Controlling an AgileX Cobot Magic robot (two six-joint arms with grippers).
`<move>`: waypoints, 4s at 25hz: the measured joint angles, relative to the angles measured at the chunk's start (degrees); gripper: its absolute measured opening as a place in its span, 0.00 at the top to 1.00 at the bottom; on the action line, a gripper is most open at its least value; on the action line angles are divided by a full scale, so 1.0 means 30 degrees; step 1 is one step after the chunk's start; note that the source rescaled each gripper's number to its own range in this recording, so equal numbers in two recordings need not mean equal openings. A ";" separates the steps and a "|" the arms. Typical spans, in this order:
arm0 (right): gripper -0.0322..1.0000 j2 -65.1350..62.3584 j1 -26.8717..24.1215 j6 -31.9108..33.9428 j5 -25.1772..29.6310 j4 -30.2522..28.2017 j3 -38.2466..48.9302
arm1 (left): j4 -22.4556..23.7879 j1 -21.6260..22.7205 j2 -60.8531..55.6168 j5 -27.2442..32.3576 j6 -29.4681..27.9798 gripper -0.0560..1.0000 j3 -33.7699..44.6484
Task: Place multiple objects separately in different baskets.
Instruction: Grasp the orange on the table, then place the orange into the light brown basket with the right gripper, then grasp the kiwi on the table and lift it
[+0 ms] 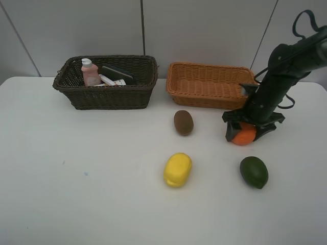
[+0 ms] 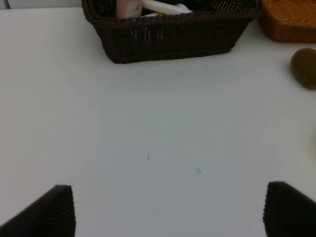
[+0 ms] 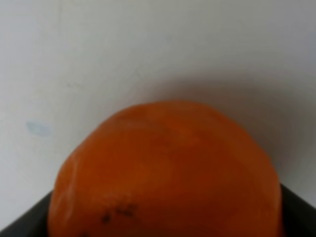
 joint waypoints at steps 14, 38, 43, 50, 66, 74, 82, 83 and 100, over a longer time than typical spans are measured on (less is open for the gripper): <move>0.47 -0.1479 0.0000 -0.0427 0.3665 -0.0847 -0.3911 | 0.0000 0.0000 0.0000 0.0000 0.0000 0.00 0.0000; 0.04 0.5934 -0.0018 0.2292 0.4937 -0.3807 -1.6581 | 0.0000 0.0000 0.0000 0.0000 0.0000 0.00 0.0000; 0.04 0.5322 0.0003 0.2376 0.7575 -0.1451 -1.6581 | 0.0000 0.0000 0.0000 0.0000 0.0000 0.00 0.0000; 0.04 0.2896 0.1397 0.3019 0.7746 -0.0802 -1.3396 | 0.0000 0.0000 0.0000 0.0000 0.0000 0.00 0.0000; 0.04 0.1338 0.7738 0.4492 0.5318 -0.0901 -0.8110 | -0.0794 0.0000 0.0000 -0.0123 -0.0185 0.00 0.0000; 0.04 0.2563 0.7738 0.4561 0.2846 -0.2061 -0.8110 | -0.1226 0.0000 0.0000 -0.0350 -0.0206 0.00 0.0000; 0.04 0.3742 0.7398 0.4561 0.1690 -0.2397 -0.8110 | -0.1226 0.0000 0.0000 -0.0394 -0.0206 0.00 0.0000; 0.04 0.3915 0.7369 0.4561 0.1597 -0.2413 -0.8110 | -0.1226 0.0000 0.0000 -0.0398 -0.0206 0.00 0.0000; 0.97 0.4412 0.7310 0.3778 0.4868 -0.2413 -0.9804 | -0.1226 0.0000 0.0000 -0.0398 -0.0225 0.00 0.0000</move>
